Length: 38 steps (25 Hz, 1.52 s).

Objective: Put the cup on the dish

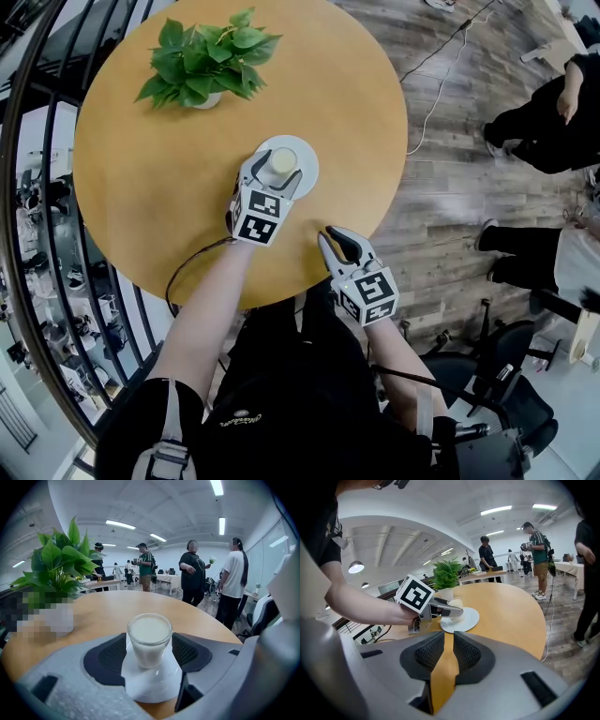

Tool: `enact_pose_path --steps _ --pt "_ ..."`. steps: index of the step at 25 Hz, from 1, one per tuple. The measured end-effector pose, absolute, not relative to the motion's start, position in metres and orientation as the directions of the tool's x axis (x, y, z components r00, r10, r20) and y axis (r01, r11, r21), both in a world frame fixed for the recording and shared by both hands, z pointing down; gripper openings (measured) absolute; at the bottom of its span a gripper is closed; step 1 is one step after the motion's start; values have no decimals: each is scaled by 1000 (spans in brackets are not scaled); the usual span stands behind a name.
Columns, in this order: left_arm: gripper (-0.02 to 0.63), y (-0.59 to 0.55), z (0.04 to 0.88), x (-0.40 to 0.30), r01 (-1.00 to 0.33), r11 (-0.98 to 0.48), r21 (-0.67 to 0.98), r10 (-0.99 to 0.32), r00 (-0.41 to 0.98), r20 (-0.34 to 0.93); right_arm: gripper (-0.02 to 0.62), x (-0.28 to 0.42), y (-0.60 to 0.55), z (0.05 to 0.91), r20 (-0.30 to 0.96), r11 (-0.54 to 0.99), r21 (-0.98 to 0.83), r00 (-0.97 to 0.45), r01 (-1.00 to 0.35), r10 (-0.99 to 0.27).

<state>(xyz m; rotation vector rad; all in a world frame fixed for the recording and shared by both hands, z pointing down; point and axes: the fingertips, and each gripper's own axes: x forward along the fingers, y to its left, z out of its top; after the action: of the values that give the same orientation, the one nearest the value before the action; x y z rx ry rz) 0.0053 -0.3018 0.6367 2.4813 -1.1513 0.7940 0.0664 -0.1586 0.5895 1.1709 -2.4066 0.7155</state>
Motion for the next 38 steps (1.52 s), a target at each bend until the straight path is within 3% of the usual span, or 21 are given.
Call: enact_pose_path --steps 4,38 --pt "316 -301 634 5 -770 -637 30 -612 529 588 44 66 -157 588 524 525 -280 -586 -804 -618" --pt "315 -277 605 -5 -782 -623 29 -610 509 608 44 78 -157 546 463 536 -213 -568 -817 -681"
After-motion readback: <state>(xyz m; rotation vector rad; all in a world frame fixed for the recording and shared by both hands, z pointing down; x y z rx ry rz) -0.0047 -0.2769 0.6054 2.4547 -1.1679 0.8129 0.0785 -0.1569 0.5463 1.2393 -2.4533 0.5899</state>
